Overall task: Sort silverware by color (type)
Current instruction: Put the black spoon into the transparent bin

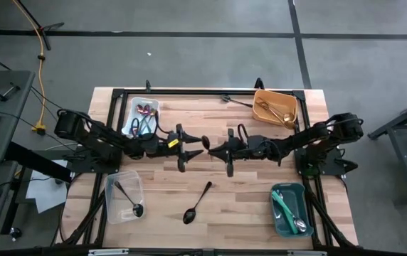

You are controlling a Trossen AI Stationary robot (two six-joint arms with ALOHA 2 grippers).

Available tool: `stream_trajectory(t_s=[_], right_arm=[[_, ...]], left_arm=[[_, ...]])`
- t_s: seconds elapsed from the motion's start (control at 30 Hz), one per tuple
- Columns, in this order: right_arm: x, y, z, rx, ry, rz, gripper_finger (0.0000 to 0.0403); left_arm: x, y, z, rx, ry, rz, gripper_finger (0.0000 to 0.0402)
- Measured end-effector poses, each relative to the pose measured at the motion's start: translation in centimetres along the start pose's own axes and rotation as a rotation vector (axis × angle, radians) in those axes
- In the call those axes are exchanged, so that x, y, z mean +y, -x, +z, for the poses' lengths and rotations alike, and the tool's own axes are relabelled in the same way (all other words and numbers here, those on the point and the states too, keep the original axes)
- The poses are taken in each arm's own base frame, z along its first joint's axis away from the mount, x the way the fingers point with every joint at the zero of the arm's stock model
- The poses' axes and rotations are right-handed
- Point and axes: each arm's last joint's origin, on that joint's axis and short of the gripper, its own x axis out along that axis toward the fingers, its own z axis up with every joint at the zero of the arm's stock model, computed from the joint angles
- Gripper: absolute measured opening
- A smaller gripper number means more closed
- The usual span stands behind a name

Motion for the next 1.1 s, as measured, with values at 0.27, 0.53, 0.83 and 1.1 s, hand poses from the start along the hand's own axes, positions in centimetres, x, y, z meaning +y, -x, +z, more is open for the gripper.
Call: stream_trajectory(t_s=[0.27,0.53,0.83,1.1], right_arm=[[0.5,0.0,-0.1,0.002,0.002,0.020,0.0005],[0.9,-0.4,0.6,0.005,0.002,0.067,0.0005],[1.1,-0.7,0.8,0.033,0.022,0.046,0.0005],[1.1,-0.7,0.8,0.032,0.014,0.042,0.0005]], left_arm=[[-0.5,-0.3,0.4,-0.005,0.035,-0.128,0.0211],[-0.6,-0.5,0.6,-0.009,0.048,-0.142,0.0211],[-0.8,-0.4,0.5,-0.006,0.072,-0.150,0.0211],[-1.5,-0.9,1.0,0.000,0.074,-0.170,0.0211]])
